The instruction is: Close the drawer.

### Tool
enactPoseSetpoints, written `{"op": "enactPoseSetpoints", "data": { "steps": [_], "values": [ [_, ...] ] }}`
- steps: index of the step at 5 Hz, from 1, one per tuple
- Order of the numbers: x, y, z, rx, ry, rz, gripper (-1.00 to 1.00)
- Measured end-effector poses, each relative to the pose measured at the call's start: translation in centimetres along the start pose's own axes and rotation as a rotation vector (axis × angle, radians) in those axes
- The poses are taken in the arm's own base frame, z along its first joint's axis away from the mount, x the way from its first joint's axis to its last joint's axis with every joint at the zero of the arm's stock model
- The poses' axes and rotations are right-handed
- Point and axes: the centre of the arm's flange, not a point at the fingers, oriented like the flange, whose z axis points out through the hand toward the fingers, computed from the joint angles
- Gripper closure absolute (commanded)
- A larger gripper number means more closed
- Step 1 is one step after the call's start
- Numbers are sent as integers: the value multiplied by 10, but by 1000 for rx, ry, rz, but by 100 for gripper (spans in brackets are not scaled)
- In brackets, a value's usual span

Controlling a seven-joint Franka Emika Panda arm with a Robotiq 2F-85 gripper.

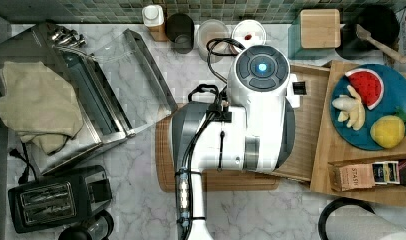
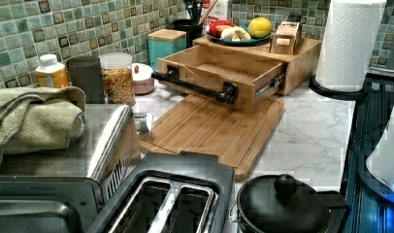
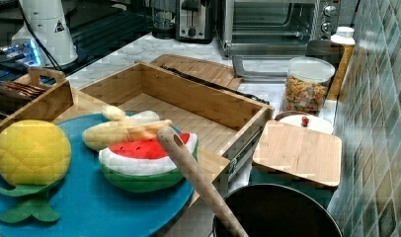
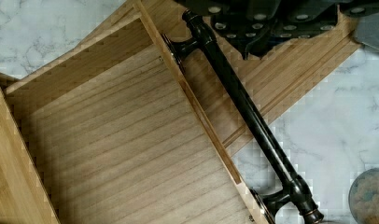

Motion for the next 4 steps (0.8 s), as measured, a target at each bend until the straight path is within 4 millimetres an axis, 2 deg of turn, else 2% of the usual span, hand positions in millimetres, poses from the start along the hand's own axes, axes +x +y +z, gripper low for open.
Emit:
{"op": "enactPoseSetpoints", "data": {
  "steps": [2, 4],
  "values": [
    [1, -1, 11, -28, -12, -6, 100],
    [1, -10, 24, -18, 4, -123, 100]
  ]
}}
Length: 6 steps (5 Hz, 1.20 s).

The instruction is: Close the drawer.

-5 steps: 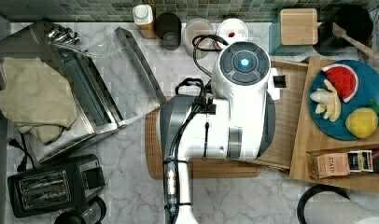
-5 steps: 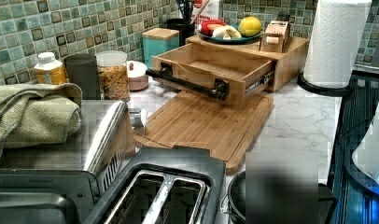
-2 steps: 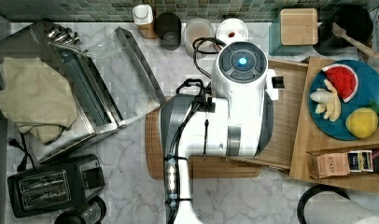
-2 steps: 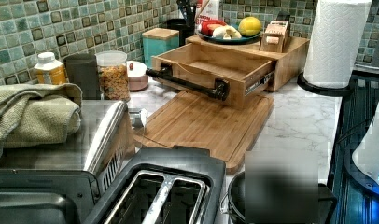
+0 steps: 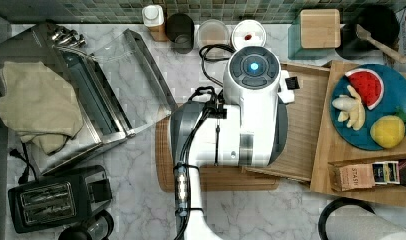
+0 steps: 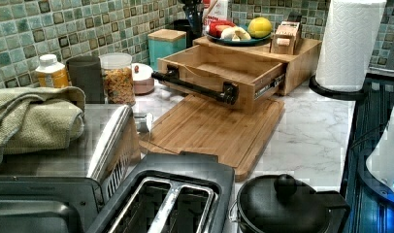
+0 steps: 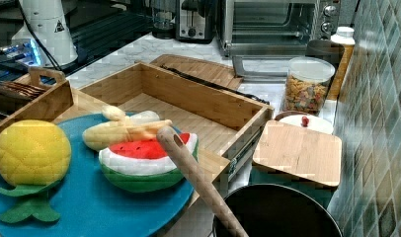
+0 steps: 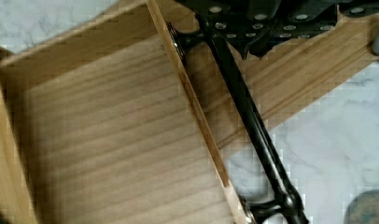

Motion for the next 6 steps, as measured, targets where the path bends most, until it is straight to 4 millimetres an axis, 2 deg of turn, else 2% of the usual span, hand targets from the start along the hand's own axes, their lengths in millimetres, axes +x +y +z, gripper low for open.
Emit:
{"op": "enactPoseSetpoints", "data": {
  "steps": [2, 3, 4, 6],
  "values": [
    [2, -21, 23, 8, 16, -37, 100],
    [5, -33, 38, 29, 50, -108, 100],
    [8, -41, 64, 82, 61, -131, 100],
    [6, -48, 136, 37, -33, -136, 100]
  ]
}}
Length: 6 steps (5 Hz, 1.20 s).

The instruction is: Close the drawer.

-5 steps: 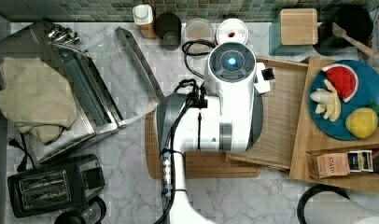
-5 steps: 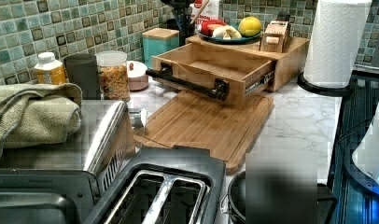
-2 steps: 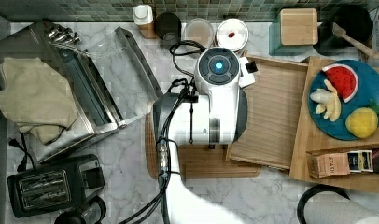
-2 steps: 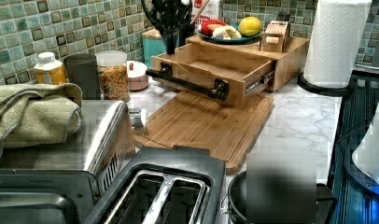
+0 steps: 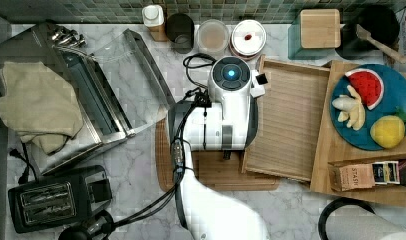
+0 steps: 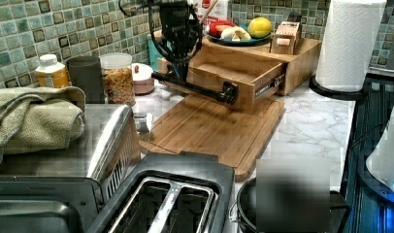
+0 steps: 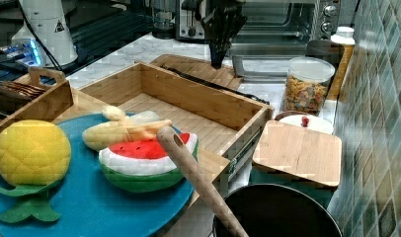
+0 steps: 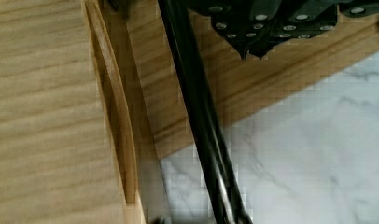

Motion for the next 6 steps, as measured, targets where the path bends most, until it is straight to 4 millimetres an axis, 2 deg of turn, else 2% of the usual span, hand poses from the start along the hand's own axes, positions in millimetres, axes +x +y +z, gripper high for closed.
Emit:
{"op": "enactPoseSetpoints", "data": {
  "steps": [1, 2, 3, 4, 6],
  "values": [
    [-1, 0, 34, -4, -10, -1, 100],
    [-6, -1, 57, -4, 82, -45, 100],
    [-20, -4, 73, -26, 53, -67, 100],
    [-25, -6, 76, -36, 33, -76, 100],
    [-19, 5, 70, -77, 67, -104, 100]
  ]
}}
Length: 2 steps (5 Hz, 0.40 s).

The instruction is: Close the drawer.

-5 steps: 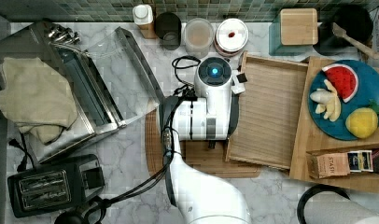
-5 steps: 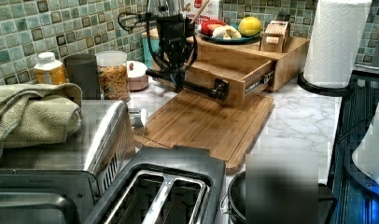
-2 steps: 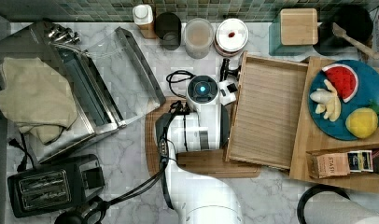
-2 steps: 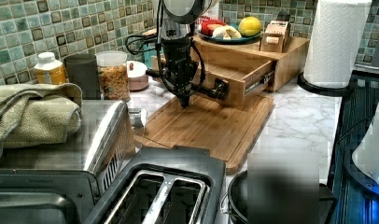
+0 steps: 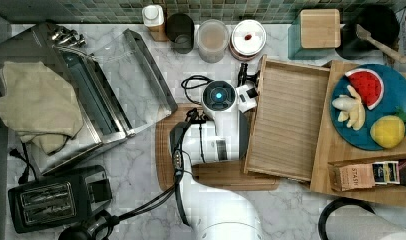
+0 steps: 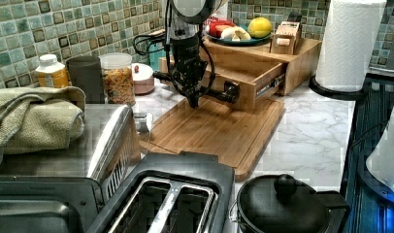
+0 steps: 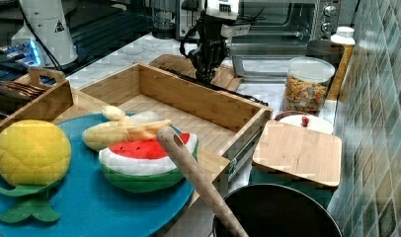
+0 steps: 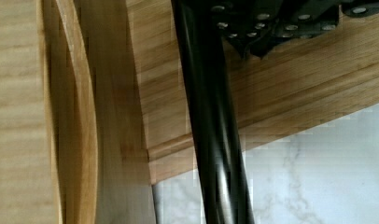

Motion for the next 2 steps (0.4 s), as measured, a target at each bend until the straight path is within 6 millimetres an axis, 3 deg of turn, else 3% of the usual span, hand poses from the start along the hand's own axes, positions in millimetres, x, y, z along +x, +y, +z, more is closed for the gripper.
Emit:
{"op": "enactPoseSetpoints", "data": {
  "steps": [2],
  "values": [
    [5, 21, -14, -2, 6, -182, 100]
  ]
}}
